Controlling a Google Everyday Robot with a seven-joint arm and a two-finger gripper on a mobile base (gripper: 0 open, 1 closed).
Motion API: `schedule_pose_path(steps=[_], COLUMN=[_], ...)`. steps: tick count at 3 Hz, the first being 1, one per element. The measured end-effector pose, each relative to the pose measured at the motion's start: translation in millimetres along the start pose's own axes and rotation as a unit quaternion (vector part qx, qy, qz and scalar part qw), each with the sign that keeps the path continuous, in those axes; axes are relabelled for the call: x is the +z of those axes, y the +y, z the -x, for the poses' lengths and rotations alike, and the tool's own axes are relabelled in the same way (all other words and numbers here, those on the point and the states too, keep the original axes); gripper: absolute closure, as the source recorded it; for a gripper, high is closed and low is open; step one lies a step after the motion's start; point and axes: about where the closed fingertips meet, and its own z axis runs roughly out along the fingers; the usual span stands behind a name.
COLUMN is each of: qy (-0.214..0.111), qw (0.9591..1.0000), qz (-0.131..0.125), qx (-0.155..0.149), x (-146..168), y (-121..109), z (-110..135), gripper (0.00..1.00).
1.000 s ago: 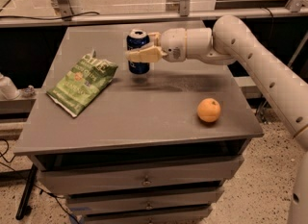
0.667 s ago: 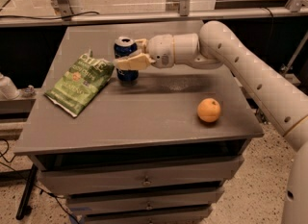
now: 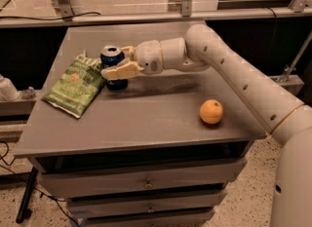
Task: Move pepsi can near green jalapeno chip bag
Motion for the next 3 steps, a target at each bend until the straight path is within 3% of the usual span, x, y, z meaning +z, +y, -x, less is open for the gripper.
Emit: schedule_pose_path(steps=[1, 3], qy=[0.013, 0.013], qw=[0.9998, 0.9998], qz=[0.012, 0.012], qx=[-0.011, -0.011], x=[2.3, 1.8], y=[5.4, 5.6], z=[-6.3, -2.2], gripper=[0.84, 0.37])
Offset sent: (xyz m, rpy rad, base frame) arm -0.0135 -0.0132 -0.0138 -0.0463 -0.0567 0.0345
